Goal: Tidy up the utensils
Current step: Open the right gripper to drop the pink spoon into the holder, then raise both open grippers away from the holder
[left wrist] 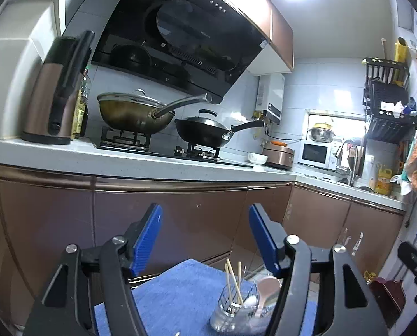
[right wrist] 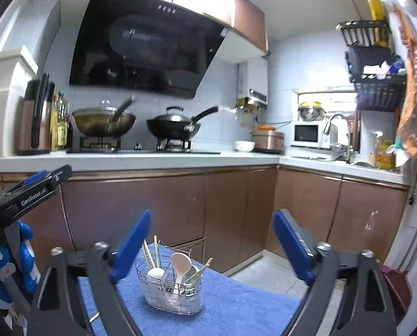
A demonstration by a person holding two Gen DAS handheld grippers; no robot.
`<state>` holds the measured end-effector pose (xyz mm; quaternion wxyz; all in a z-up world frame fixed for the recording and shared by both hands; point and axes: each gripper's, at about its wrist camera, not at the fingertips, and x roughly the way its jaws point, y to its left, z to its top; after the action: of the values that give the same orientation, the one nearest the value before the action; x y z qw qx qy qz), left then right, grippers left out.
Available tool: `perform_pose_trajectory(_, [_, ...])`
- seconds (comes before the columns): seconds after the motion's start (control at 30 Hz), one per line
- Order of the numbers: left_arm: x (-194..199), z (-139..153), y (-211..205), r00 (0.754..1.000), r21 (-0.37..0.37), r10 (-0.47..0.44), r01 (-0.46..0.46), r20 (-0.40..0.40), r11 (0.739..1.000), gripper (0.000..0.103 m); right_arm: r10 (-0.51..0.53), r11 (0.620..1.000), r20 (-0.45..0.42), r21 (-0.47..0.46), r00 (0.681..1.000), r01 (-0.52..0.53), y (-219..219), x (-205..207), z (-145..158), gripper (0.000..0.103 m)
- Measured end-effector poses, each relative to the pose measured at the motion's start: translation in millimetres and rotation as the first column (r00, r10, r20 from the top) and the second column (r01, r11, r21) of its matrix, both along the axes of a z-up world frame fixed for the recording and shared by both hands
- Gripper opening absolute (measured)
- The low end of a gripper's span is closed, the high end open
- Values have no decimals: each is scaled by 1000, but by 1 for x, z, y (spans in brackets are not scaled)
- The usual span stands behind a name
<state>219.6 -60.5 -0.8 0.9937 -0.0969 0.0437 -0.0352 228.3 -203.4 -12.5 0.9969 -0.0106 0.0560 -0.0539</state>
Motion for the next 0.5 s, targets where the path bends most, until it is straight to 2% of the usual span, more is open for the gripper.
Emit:
perform_pose_trajectory(0.17, [-33,16,9,1000,12,-11,11,-1,1000,65,-29,999,5,31,1000,29,-1,-37,17,101])
perform_pose_trajectory(0.3, [-55,27,17,999,3,-32,32,-2,999,66,-46,997,11,57,999,45,0,-57,21,101])
perform_pose_trajectory(0.5, [-81,36,28,1000,15,-20,19,20,1000,66,-66,996,83,62,994,61,9,-89,26,103])
